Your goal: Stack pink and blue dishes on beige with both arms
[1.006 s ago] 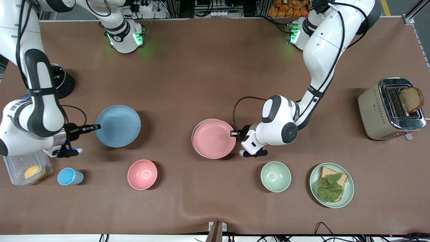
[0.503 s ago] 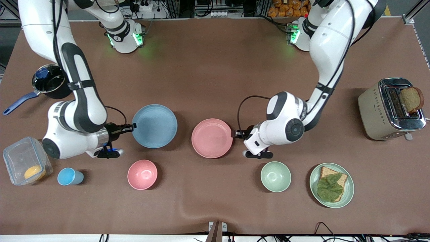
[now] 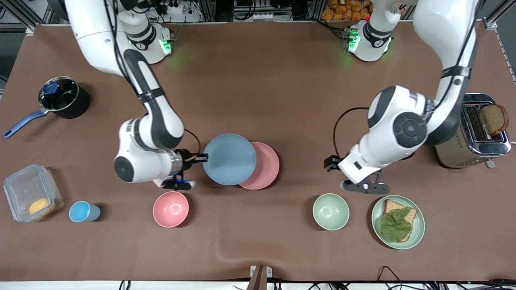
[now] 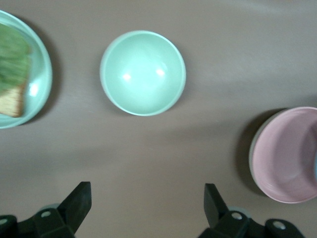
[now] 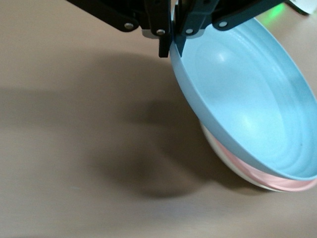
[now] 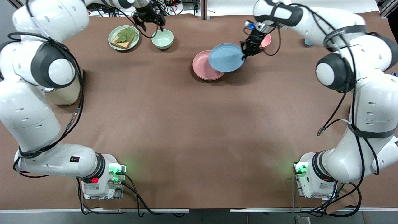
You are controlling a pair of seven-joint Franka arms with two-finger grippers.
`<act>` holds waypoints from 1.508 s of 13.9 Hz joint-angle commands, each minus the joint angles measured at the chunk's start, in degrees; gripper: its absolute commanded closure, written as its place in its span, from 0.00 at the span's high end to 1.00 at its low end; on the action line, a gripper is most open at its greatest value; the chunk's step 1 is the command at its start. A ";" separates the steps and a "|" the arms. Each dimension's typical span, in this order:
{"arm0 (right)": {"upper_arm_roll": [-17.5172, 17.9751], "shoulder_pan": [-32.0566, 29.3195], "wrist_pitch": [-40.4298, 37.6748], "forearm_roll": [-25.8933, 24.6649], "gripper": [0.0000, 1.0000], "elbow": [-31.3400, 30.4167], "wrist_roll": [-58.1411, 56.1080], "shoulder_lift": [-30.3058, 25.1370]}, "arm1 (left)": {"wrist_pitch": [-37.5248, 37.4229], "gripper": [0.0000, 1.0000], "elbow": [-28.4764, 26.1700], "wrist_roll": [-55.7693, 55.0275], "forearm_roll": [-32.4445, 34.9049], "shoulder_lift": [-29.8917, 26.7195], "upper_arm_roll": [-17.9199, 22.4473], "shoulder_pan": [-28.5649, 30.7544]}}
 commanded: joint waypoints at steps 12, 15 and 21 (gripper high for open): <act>-0.74 3.95 8.46 9.16 1.00 4.99 -0.59 6.52 | -3.32 1.00 -0.71 8.59 1.77 -12.56 0.66 14.39; -0.74 2.63 7.93 8.90 1.00 6.13 -0.68 5.73 | -8.49 1.00 -6.23 9.03 1.41 -19.42 5.89 9.77; -5.12 -5.00 -7.42 -1.79 1.00 6.13 -6.36 0.63 | -8.25 1.00 -15.54 10.95 -5.01 -26.97 21.57 -3.26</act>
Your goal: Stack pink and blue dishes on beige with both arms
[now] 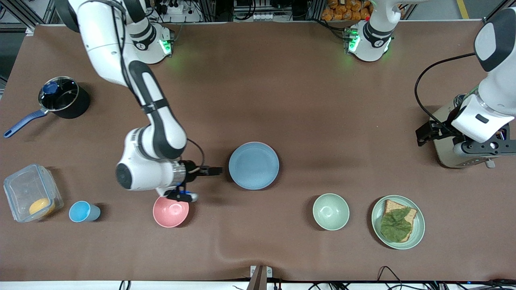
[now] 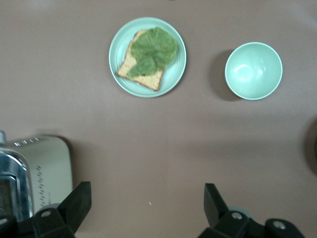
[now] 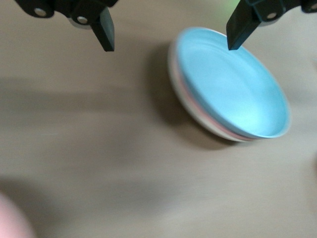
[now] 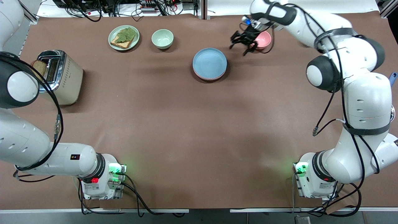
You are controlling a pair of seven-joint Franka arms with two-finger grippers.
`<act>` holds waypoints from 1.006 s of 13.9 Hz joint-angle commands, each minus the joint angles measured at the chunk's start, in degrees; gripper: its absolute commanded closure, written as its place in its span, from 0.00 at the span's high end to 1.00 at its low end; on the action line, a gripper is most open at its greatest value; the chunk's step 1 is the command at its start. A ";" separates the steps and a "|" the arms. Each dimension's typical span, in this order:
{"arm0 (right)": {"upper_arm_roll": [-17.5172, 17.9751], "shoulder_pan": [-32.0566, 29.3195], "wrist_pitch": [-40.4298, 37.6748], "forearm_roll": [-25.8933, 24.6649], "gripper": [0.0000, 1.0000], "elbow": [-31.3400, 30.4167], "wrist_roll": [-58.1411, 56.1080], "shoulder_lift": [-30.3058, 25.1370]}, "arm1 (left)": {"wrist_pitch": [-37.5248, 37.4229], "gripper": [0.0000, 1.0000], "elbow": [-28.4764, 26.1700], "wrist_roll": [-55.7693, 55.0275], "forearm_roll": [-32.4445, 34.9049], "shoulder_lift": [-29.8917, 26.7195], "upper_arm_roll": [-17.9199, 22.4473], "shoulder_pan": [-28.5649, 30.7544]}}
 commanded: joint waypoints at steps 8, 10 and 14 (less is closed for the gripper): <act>-9.39 -9.12 -10.06 -18.83 1.00 -1.27 -17.13 -8.51 | 1.55 1.00 -10.06 10.36 -1.27 -8.22 1.03 1.75; -8.95 -9.91 -9.71 -24.28 1.00 -3.37 -16.78 -13.50 | 0.94 1.00 -9.71 11.10 -1.36 -7.86 0.95 2.55; -4.48 -14.91 -9.53 -30.44 1.00 -13.91 -16.60 -28.00 | 0.59 1.00 -5.42 11.01 -0.75 -5.67 0.77 2.11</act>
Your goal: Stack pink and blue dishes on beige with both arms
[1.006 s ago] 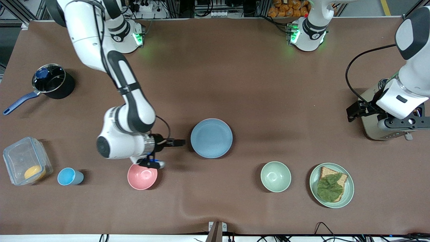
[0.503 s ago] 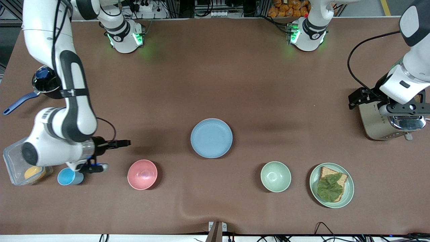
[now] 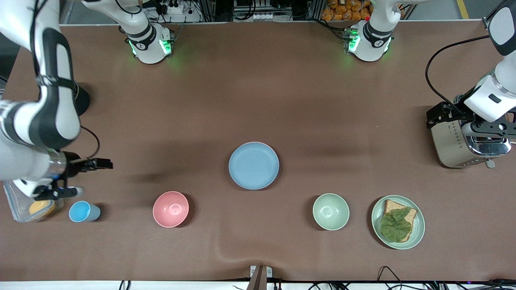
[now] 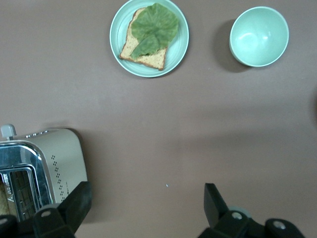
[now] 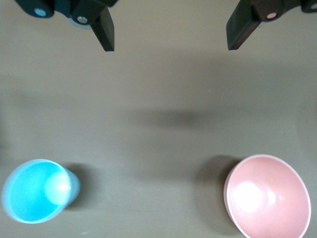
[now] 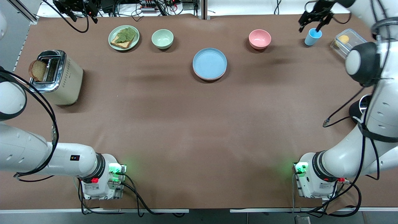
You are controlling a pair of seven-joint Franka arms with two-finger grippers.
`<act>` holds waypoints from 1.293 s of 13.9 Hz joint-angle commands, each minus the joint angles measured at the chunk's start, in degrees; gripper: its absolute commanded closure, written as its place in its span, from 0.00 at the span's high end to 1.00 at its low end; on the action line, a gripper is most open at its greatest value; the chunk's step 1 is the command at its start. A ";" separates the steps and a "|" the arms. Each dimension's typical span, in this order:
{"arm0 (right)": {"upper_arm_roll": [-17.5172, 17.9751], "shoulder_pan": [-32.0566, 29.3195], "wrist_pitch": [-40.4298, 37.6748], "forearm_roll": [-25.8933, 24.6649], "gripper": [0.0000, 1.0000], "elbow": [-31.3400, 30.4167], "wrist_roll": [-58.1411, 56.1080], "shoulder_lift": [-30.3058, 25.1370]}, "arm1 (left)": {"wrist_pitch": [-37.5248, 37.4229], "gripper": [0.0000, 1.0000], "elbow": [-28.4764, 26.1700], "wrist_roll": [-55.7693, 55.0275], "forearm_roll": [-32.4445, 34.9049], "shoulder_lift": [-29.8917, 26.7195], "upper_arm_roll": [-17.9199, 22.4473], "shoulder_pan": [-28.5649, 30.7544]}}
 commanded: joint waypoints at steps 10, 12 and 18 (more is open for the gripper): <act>12.08 -7.22 -11.84 -13.57 1.00 -6.42 8.57 -21.51 | -6.24 1.00 4.34 -0.85 2.74 0.98 -1.77 0.12; 12.08 -7.48 -12.02 -12.95 1.00 -4.83 9.10 -21.51 | -6.85 1.00 4.43 -1.21 1.41 0.72 -1.77 -0.05; 10.76 -7.57 -12.19 -11.28 1.00 -4.83 12.00 -21.86 | -10.63 1.00 5.13 -5.17 0.09 -0.69 -3.26 0.21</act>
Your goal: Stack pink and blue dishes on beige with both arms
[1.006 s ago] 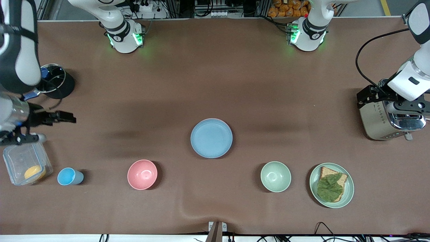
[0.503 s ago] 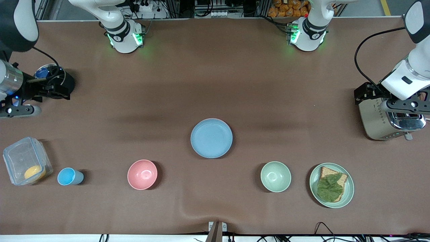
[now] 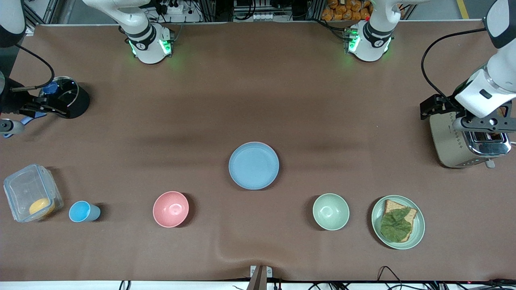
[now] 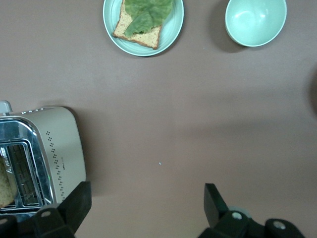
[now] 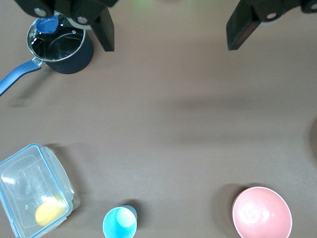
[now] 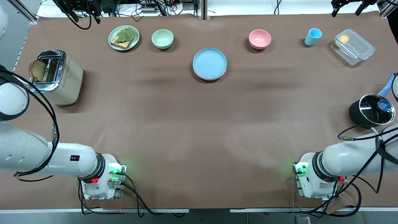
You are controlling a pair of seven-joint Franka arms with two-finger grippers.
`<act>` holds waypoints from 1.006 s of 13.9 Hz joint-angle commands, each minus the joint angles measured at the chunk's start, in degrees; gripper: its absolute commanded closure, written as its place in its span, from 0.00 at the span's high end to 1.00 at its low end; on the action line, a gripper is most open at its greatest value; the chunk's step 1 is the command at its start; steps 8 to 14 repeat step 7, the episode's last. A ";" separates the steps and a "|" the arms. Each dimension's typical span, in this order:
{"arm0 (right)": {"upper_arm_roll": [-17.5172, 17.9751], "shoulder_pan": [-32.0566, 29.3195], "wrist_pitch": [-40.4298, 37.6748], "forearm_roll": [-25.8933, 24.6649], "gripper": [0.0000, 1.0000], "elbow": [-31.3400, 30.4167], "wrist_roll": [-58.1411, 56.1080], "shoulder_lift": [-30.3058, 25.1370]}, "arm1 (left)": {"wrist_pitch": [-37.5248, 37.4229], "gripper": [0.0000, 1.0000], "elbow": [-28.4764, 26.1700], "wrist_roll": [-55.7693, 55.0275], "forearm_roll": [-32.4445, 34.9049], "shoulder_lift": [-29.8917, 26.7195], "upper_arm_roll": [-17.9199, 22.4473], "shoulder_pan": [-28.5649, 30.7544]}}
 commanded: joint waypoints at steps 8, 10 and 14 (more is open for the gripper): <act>0.68 -0.40 -0.63 0.97 1.00 0.88 1.45 0.11 | -1.60 1.00 2.95 0.93 -0.83 0.21 -0.08 0.94; 0.68 -0.40 -0.63 0.97 1.00 0.88 1.45 0.11 | -1.60 1.00 2.95 0.93 -0.83 0.21 -0.08 0.94; 0.68 -0.40 -0.63 0.97 1.00 0.88 1.45 0.11 | -1.60 1.00 2.95 0.93 -0.83 0.21 -0.08 0.94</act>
